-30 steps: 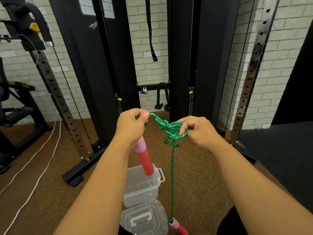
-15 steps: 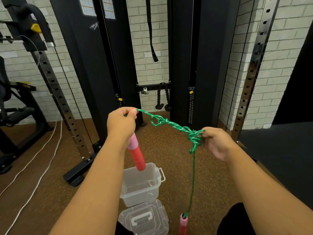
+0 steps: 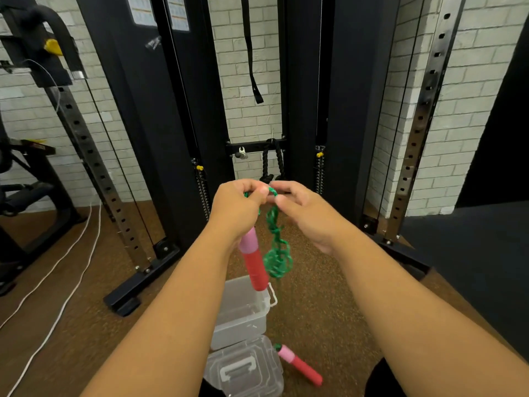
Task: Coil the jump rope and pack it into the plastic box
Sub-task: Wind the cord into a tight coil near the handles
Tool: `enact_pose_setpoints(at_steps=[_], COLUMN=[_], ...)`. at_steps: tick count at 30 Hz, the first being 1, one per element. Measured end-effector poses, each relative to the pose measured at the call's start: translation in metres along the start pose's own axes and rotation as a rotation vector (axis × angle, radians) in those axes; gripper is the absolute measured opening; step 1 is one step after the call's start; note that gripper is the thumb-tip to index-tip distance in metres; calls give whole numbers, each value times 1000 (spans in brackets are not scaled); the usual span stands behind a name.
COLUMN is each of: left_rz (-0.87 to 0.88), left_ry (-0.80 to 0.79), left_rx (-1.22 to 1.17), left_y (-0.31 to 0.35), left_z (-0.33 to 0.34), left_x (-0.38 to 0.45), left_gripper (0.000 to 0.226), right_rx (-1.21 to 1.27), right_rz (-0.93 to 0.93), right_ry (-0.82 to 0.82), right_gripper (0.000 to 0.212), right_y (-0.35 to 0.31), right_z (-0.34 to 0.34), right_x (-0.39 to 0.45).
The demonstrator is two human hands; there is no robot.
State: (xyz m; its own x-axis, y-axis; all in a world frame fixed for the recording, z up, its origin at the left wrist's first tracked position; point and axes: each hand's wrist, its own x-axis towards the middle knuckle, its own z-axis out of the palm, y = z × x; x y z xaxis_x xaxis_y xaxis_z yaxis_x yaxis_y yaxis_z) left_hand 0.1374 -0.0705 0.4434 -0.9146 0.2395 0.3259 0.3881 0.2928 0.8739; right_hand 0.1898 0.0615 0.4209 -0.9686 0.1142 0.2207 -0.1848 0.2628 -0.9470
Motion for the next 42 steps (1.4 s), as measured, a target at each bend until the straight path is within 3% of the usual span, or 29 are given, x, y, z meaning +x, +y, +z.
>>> enact_pose_setpoints(at_steps=[5, 7, 11, 18, 21, 28, 35, 42], left_rz=[-10, -14, -125, -26, 23, 88, 117, 95], left_ry=[-114, -175, -370, -603, -549, -390, -152, -252], left_rx=[-74, -104, -381, -634, -743, -635, -403, -475], left_y=[-8, -6, -9, -5, 0, -5, -3, -10], left_z=[-3, -7, -14, -18, -18, -22, -34, -30], left_x=[1, -2, -6, -12, -12, -6, 2, 2], left_gripper=[14, 23, 50, 70, 56, 87, 85, 57], right_rx=[-156, -206, -232, -445, -406, -398, -396, -521], right_rz=[-45, -42, -138, -186, -120, -115, 13, -97], right_ry=[34, 72, 167, 274, 233, 55, -74, -230], right_gripper=[17, 18, 18, 21, 24, 17, 16, 19], right_y=[-7, -7, -14, -12, 7, 34, 43, 25], right_z=[5, -2, -14, -22, -13, 11, 11, 11], right_x=[5, 8, 15, 29, 27, 8, -3, -14])
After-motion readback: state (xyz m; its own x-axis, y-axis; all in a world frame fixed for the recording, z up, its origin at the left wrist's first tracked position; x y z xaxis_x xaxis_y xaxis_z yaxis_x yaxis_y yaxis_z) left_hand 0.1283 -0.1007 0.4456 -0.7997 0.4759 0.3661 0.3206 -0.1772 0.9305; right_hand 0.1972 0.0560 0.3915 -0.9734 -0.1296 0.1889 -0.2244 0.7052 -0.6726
